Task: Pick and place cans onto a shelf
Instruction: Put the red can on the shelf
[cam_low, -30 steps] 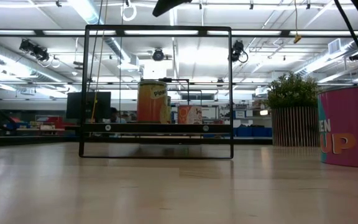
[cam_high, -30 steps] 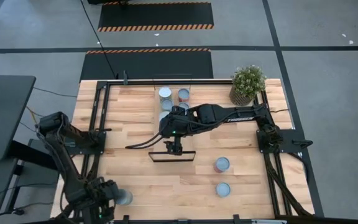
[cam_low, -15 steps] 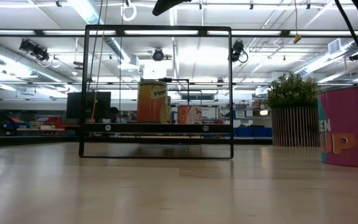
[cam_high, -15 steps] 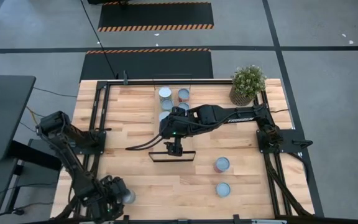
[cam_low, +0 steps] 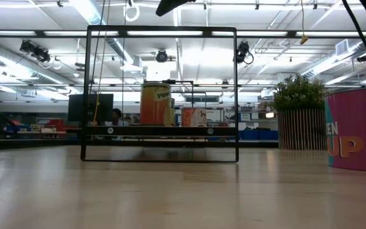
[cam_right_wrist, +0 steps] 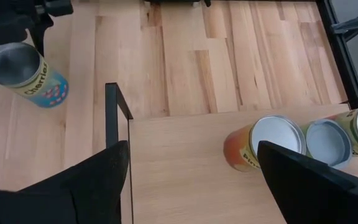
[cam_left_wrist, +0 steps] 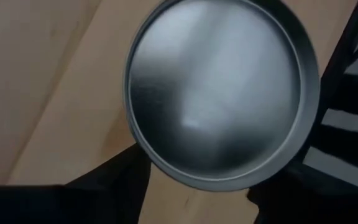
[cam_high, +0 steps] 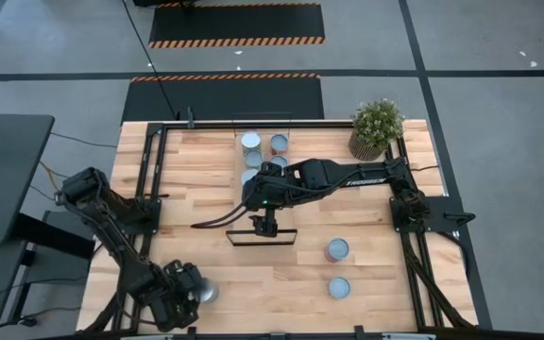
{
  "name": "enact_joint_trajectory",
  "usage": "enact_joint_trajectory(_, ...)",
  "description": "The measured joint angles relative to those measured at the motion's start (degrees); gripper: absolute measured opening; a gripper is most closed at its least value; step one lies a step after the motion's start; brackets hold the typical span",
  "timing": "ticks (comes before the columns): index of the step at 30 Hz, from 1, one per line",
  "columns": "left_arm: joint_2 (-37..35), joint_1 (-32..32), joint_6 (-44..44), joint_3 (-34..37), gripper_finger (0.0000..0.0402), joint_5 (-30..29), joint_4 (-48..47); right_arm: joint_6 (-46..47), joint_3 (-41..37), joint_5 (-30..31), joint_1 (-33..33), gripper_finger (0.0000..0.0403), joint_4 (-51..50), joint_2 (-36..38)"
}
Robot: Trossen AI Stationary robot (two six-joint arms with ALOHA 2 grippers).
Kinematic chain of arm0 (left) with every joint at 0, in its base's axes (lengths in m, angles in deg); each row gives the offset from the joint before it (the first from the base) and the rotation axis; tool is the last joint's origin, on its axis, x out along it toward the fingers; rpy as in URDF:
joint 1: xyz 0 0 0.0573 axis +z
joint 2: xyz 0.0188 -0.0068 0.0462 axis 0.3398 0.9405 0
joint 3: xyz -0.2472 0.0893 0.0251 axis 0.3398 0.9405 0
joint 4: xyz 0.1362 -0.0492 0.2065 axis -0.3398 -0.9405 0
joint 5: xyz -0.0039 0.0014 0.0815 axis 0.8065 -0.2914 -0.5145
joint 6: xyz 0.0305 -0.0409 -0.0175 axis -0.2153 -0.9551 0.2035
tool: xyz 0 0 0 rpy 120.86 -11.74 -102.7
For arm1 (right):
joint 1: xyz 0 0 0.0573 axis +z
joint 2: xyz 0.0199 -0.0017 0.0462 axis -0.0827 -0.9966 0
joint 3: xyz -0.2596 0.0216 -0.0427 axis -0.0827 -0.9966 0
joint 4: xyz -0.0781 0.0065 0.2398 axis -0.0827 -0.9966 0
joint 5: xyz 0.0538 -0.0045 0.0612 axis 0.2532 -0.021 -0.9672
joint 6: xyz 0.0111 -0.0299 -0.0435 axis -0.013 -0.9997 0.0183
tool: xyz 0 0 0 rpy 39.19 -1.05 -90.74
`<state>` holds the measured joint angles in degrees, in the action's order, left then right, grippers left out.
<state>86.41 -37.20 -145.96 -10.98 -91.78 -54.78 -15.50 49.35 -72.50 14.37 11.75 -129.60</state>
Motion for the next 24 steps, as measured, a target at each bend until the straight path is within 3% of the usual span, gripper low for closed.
enact_joint_trajectory(12, 0.0, 6.9, 12.7, 0.0, 0.0216, -1.1, 4.3, 0.5, 0.0, 0.2, 1.9, 0.0363, -5.0, 1.2)
enact_joint_trajectory(24, 0.0, 13.1, 23.5, 0.0, 0.0201, -2.2, 9.3, 8.2, 0.0, 2.1, 8.4, 0.0363, -14.1, 3.3)
